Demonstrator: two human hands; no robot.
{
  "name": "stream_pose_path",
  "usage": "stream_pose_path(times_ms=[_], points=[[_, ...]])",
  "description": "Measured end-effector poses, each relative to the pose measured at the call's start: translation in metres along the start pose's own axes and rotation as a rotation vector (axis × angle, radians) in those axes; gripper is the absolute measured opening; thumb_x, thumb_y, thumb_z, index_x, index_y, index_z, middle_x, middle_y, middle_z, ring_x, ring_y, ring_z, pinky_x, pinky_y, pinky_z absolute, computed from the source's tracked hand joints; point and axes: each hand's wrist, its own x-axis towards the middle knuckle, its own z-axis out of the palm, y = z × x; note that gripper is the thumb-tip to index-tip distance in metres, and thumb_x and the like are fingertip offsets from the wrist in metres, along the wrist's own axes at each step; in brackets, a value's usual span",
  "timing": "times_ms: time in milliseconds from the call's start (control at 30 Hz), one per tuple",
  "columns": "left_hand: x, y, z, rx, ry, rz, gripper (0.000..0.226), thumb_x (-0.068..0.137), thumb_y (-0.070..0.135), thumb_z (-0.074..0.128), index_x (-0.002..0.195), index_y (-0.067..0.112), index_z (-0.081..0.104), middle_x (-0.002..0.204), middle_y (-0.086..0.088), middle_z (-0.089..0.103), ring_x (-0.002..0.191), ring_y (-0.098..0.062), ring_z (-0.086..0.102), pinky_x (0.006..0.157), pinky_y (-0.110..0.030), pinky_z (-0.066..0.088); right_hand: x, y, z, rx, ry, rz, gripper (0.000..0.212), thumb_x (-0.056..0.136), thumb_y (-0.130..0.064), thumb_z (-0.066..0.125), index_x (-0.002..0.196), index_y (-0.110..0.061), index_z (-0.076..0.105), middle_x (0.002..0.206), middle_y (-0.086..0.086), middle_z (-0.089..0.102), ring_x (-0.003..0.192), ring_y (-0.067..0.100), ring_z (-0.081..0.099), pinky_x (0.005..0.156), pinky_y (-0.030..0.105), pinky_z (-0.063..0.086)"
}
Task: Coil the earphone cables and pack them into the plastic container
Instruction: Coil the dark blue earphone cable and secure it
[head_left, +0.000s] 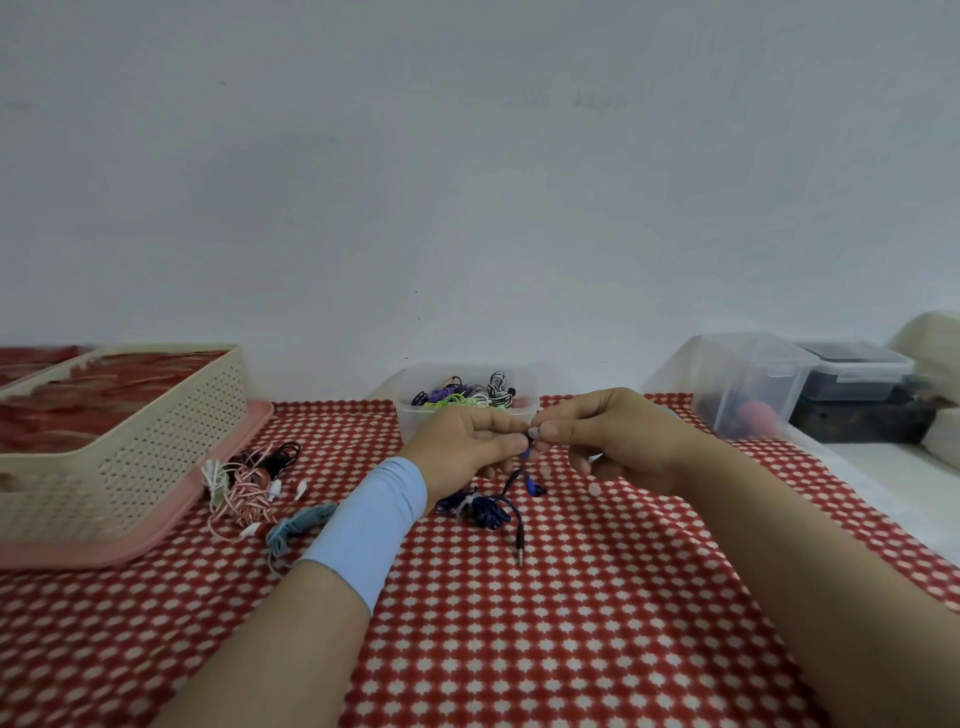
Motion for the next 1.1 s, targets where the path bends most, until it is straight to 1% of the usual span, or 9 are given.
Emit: stream_pose_path(times_ms=[133, 267, 367, 500, 700, 900, 967, 1033, 1100], points=[[0.0, 0.0, 0.0, 0.014, -0.011, 0.009, 0.016, 0.091, 0.008, 0.067, 0.103, 0.016, 0.074, 0.087, -0.001, 0.077, 0.067, -0.006, 0.062, 0.066, -0.02, 0.05, 0.001, 0.0, -0.002, 0.018, -0.018, 0.053, 0.017, 0.09, -0.01, 0.072, 0.104, -0.003, 0.078, 0.089, 0.009, 0.075, 0.053, 0.012, 0.049, 0.04, 0.018, 0.027], [-0.001, 0.0, 0.0, 0.031, -0.009, 0.007, 0.015, 0.09, 0.011, 0.068, 0.101, 0.018, 0.075, 0.088, -0.002, 0.077, 0.068, -0.005, 0.064, 0.076, -0.027, 0.053, 0.002, 0.001, -0.003, 0.01, -0.038, 0.051, 0.018, 0.09, -0.008, 0.071, 0.106, -0.002, 0.077, 0.093, 0.014, 0.075, 0.053, 0.012, 0.05, 0.04, 0.019, 0.028], [-0.001, 0.001, 0.001, 0.007, -0.012, -0.001, 0.016, 0.09, 0.009, 0.068, 0.102, 0.016, 0.075, 0.086, -0.002, 0.077, 0.065, -0.005, 0.062, 0.072, -0.023, 0.051, 0.002, 0.001, -0.004, 0.044, -0.031, 0.039, 0.02, 0.089, -0.006, 0.072, 0.108, -0.003, 0.076, 0.092, 0.017, 0.072, 0.051, 0.013, 0.05, 0.038, 0.019, 0.03], [-0.002, 0.002, 0.002, 0.005, -0.008, -0.013, 0.014, 0.091, 0.009, 0.066, 0.101, 0.014, 0.075, 0.085, -0.003, 0.077, 0.064, -0.005, 0.06, 0.065, -0.019, 0.05, 0.002, 0.002, -0.004, 0.043, -0.041, 0.028, 0.016, 0.09, -0.004, 0.07, 0.105, 0.0, 0.077, 0.096, 0.019, 0.074, 0.052, 0.014, 0.052, 0.038, 0.018, 0.033], [-0.001, 0.003, 0.002, -0.005, -0.001, -0.014, 0.016, 0.088, 0.011, 0.07, 0.104, 0.012, 0.075, 0.088, -0.007, 0.077, 0.068, -0.01, 0.061, 0.074, -0.025, 0.051, -0.002, 0.0, -0.005, 0.032, -0.035, 0.026, 0.024, 0.088, -0.009, 0.072, 0.107, 0.005, 0.075, 0.087, 0.01, 0.076, 0.051, 0.011, 0.048, 0.04, 0.018, 0.034], [-0.002, 0.006, 0.001, -0.001, -0.019, -0.001, 0.015, 0.089, 0.01, 0.069, 0.098, 0.019, 0.076, 0.087, -0.007, 0.077, 0.066, -0.009, 0.061, 0.074, -0.023, 0.052, 0.0, 0.003, -0.003, 0.002, -0.043, 0.009, 0.025, 0.074, -0.025, 0.078, 0.093, -0.011, 0.082, 0.089, 0.009, 0.076, 0.052, 0.012, 0.047, 0.043, 0.021, 0.031], [-0.003, 0.007, 0.001, -0.01, -0.012, 0.004, 0.015, 0.088, 0.008, 0.07, 0.096, 0.019, 0.076, 0.085, -0.006, 0.077, 0.065, -0.009, 0.061, 0.073, -0.022, 0.053, 0.001, 0.004, -0.002, 0.009, -0.039, 0.007, 0.02, 0.075, -0.025, 0.078, 0.09, -0.014, 0.082, 0.089, 0.009, 0.076, 0.053, 0.012, 0.047, 0.045, 0.022, 0.028], [-0.003, 0.009, 0.001, 0.005, -0.002, 0.012, 0.013, 0.087, 0.008, 0.071, 0.093, 0.018, 0.076, 0.083, -0.005, 0.077, 0.062, -0.007, 0.06, 0.071, -0.021, 0.053, 0.002, 0.005, -0.001, 0.011, -0.027, 0.003, 0.015, 0.08, -0.021, 0.077, 0.091, -0.012, 0.082, 0.085, 0.008, 0.075, 0.052, 0.012, 0.047, 0.043, 0.021, 0.027], [-0.003, 0.01, 0.001, 0.023, 0.005, 0.023, 0.01, 0.086, 0.008, 0.072, 0.087, 0.017, 0.077, 0.082, -0.005, 0.077, 0.061, -0.006, 0.061, 0.071, -0.022, 0.053, 0.002, 0.005, 0.001, 0.019, -0.017, -0.001, 0.016, 0.081, -0.02, 0.077, 0.094, -0.009, 0.081, 0.082, 0.006, 0.074, 0.051, 0.01, 0.048, 0.042, 0.02, 0.027]])
